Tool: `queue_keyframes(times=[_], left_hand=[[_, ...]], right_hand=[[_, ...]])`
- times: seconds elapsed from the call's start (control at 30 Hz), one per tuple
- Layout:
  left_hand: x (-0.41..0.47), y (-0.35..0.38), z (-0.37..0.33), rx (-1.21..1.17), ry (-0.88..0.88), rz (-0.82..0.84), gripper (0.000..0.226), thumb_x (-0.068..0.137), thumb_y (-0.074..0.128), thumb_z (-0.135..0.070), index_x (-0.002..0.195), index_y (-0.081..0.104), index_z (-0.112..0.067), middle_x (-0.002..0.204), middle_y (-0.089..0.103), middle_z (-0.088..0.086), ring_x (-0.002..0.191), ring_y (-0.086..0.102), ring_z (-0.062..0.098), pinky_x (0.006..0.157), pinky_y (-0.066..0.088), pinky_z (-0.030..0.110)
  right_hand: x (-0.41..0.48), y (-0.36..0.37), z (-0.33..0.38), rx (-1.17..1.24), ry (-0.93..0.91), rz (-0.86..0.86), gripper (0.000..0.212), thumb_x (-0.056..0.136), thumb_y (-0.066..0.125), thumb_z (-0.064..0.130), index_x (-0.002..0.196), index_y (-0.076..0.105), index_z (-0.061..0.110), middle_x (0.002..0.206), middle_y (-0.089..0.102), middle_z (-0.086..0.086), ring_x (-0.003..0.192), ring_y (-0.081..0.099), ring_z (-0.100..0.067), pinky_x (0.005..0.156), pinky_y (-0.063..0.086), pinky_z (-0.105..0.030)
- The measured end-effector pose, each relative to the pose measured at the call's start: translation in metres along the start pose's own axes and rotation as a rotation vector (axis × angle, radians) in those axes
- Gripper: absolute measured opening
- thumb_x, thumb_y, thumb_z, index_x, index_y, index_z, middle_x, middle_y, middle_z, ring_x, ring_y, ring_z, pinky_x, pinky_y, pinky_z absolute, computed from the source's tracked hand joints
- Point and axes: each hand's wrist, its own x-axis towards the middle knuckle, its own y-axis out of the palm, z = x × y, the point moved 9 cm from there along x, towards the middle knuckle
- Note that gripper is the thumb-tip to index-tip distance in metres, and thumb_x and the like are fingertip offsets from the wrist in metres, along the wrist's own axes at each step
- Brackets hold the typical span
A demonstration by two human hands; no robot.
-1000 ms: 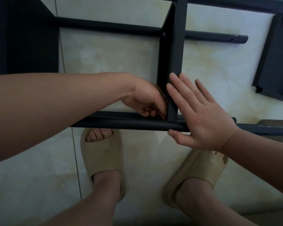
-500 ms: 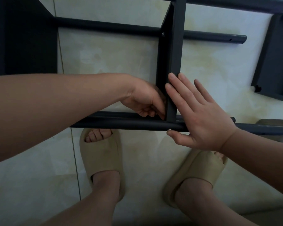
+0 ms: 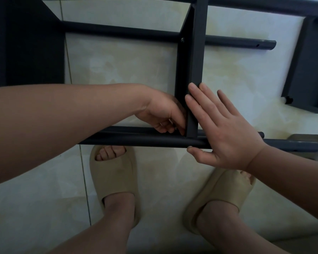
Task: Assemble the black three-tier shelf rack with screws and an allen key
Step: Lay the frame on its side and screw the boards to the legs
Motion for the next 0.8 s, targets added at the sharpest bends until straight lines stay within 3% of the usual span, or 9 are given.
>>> queue_keyframes(times=[0.13, 0.43, 0.57, 0.8], left_hand=[[0.0019, -0.0015, -0.0010, 0.004, 0.015, -0.004, 0.018, 0.090, 0.064, -0.003, 0.080, 0.070, -0.017, 0.069, 0.065, -0.005, 0.066, 0.053, 0.010, 0.064, 0.041, 0.022], [0.0034, 0.0036, 0.0037, -0.121, 0.004, 0.062, 0.019, 0.090, 0.058, 0.002, 0.085, 0.064, -0.015, 0.076, 0.059, 0.000, 0.071, 0.052, 0.012, 0.070, 0.041, 0.024], [0.0024, 0.0045, 0.0072, -0.066, -0.042, 0.079, 0.011, 0.093, 0.058, -0.009, 0.096, 0.067, -0.014, 0.083, 0.065, -0.002, 0.072, 0.054, 0.012, 0.074, 0.044, 0.026], [0.0051, 0.0027, 0.0050, -0.055, -0.017, 0.022, 0.016, 0.093, 0.060, -0.005, 0.083, 0.067, -0.015, 0.067, 0.064, -0.006, 0.063, 0.050, 0.009, 0.064, 0.041, 0.021]], right_hand=[[-0.0002, 0.0000, -0.0005, 0.002, 0.001, -0.002, 0.095, 0.091, 0.047, 0.062, 0.161, 0.019, 0.004, 0.169, 0.010, -0.015, 0.157, 0.007, -0.031, 0.122, 0.021, -0.060], [-0.0004, 0.0000, -0.0001, 0.001, 0.000, -0.005, 0.095, 0.090, 0.048, 0.061, 0.160, 0.020, 0.003, 0.169, 0.010, -0.014, 0.157, 0.008, -0.030, 0.122, 0.021, -0.060], [-0.0001, 0.0004, 0.0004, 0.004, 0.001, 0.001, 0.096, 0.090, 0.048, 0.061, 0.160, 0.019, 0.004, 0.169, 0.010, -0.014, 0.157, 0.007, -0.031, 0.122, 0.021, -0.060], [-0.0001, -0.0007, 0.0002, 0.006, -0.001, -0.007, 0.095, 0.091, 0.048, 0.061, 0.160, 0.019, 0.004, 0.169, 0.011, -0.015, 0.157, 0.008, -0.031, 0.121, 0.022, -0.061]])
